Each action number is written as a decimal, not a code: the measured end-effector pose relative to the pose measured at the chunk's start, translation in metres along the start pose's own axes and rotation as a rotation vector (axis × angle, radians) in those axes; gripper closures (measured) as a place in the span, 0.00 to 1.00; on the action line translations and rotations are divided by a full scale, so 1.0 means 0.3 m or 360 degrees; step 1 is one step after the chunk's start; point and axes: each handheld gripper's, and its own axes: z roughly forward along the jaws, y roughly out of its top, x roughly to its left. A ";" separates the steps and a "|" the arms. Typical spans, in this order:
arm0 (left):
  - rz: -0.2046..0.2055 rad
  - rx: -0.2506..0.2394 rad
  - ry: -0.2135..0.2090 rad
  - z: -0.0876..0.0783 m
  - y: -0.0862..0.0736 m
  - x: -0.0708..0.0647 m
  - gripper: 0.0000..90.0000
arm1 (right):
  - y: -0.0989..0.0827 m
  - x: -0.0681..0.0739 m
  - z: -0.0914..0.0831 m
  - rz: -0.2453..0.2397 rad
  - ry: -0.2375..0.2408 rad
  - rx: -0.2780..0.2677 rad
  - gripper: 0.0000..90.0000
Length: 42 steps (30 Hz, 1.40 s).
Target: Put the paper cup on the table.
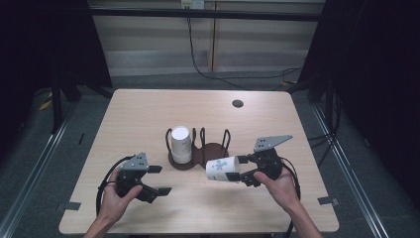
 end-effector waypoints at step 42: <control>0.0007 -0.0020 0.0006 -0.018 -0.009 0.023 0.18 | 0.039 -0.168 -0.096 0.0153 -0.0347 0.0403 0.32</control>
